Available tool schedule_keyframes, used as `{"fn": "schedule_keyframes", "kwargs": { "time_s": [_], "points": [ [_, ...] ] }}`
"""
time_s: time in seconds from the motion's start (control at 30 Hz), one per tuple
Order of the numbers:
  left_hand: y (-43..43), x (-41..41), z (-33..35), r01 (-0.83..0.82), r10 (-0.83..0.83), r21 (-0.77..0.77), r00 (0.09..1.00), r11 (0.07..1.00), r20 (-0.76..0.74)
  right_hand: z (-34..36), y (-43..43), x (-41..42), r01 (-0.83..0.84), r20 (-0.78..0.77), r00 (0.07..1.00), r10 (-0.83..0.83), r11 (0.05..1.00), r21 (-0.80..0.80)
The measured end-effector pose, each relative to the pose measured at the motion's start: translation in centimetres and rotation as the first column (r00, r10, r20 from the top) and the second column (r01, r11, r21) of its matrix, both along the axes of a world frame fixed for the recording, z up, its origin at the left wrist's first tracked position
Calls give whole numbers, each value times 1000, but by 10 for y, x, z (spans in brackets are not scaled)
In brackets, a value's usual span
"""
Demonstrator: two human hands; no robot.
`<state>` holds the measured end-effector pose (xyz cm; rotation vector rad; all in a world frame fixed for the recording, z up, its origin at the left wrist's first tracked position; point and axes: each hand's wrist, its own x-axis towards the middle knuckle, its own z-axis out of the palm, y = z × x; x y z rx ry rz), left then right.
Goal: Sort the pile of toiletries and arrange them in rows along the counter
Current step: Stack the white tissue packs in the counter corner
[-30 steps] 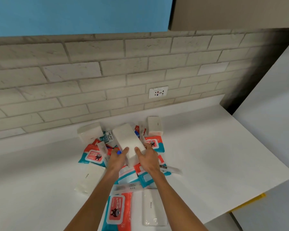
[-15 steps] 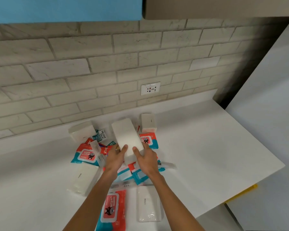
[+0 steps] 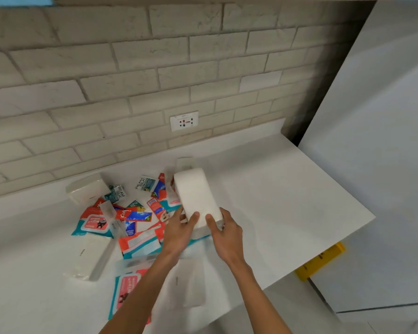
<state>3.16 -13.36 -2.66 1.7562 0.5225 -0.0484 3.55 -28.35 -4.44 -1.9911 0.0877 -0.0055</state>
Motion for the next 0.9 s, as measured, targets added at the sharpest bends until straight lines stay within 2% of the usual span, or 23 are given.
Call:
{"fn": "schedule_keyframes", "kwargs": {
  "time_s": [0.1,0.23,0.73,0.8,0.9],
  "points": [
    [-41,-3,-5,55,-55,-15,998,998,-16,-8,-44,-8,31,-16,999,-31,999,10],
    [-103,-6,-9,101,-97,43,991,994,-91,-18,-104,-19,69,-58,996,-69,998,-7],
    [-227,-20,-35,300,-300,-5,951,954,-74,-40,-231,-41,141,-98,984,-146,988,-58],
    [-230,-17,-40,354,-350,35,932,935,-92,-37,-243,-38,136,-88,986,-142,988,-72],
    [-222,-6,-44,386,-370,224,923,895,-109,-33,-252,-34,156,-53,985,-167,973,-169]
  ]
}}
